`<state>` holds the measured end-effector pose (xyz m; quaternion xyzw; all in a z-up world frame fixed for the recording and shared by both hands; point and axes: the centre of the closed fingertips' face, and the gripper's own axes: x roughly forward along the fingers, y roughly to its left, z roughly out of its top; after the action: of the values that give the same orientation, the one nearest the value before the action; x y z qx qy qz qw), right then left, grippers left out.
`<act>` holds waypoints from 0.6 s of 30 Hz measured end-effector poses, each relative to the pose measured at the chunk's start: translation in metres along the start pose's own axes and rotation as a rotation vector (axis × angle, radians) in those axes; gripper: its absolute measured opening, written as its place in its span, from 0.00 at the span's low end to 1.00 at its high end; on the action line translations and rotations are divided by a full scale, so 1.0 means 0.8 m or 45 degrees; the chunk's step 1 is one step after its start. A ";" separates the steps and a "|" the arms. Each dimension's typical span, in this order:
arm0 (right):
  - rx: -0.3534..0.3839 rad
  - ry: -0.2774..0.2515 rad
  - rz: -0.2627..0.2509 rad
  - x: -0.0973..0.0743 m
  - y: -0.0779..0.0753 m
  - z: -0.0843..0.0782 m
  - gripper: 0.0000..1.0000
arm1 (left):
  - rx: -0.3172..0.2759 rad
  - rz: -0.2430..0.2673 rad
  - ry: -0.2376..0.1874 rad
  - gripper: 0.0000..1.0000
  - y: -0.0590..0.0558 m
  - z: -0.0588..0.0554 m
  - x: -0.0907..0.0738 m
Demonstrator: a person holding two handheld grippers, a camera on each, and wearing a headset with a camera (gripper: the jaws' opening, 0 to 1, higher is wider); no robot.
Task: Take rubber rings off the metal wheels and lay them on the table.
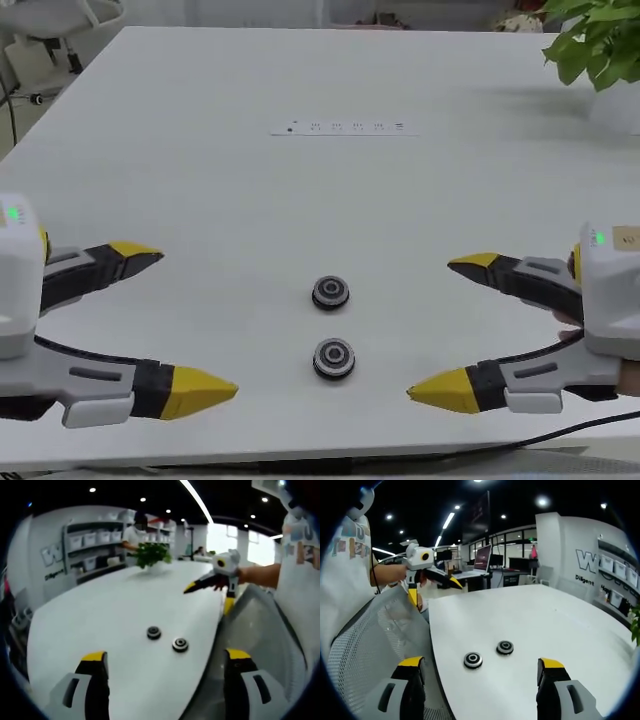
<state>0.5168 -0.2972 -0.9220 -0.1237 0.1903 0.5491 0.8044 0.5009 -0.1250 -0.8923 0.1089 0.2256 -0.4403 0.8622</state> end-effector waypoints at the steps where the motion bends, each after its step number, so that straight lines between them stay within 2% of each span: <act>1: -0.001 -0.001 0.001 0.000 0.000 0.000 0.92 | 0.001 -0.003 -0.001 0.96 0.001 0.001 0.001; 7: -0.016 0.006 0.015 0.010 -0.004 0.001 0.87 | 0.009 -0.030 -0.004 0.95 0.005 0.001 0.007; 18: -0.012 0.039 0.070 0.031 -0.003 -0.012 0.77 | 0.024 -0.085 0.013 0.88 0.008 -0.006 0.027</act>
<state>0.5255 -0.2813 -0.9416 -0.1305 0.2034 0.5699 0.7854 0.5155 -0.1345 -0.9067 0.1116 0.2293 -0.4703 0.8449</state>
